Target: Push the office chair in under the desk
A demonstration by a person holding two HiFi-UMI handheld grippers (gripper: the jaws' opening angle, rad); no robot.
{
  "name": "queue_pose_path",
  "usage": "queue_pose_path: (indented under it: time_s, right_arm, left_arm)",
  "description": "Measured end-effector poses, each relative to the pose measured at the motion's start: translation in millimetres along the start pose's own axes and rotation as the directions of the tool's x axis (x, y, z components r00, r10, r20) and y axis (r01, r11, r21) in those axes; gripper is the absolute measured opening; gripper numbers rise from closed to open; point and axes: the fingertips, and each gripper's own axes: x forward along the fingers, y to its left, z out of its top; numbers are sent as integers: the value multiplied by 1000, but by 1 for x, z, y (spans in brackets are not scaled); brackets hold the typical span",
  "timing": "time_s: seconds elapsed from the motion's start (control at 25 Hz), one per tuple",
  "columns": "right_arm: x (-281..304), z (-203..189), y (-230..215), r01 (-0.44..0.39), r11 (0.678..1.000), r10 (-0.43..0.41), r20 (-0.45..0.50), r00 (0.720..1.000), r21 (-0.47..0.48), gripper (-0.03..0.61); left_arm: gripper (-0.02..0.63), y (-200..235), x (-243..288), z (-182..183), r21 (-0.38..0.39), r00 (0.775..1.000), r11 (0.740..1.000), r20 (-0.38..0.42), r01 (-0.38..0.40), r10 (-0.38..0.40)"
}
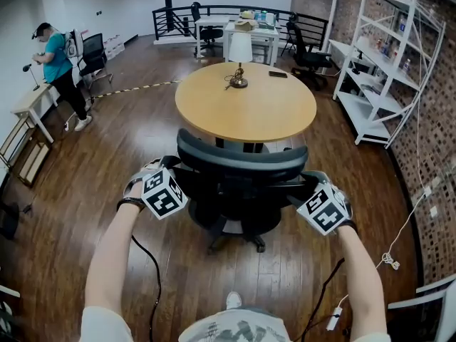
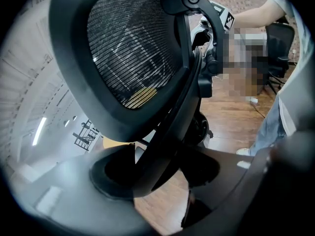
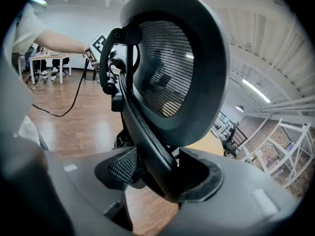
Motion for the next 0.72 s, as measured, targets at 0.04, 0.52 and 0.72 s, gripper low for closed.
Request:
queue_pose_path:
  time_s: [0.04, 0.52, 0.72]
  right_arm:
    - [2, 0, -3, 1, 1000, -1, 0, 1000, -2, 264]
    - [8, 2, -11, -9, 1000, 9, 9, 1000, -20, 265]
    - [9, 2, -11, -9, 1000, 9, 8, 1000, -20, 265]
  left_arm:
    - [287, 2, 2, 1, -1, 1000, 1000, 0, -3, 3]
    - [288, 7, 8, 3, -2, 1000, 1000, 7, -7, 7]
    - [288, 7, 7, 3, -4, 1000, 1000, 3, -8, 8]
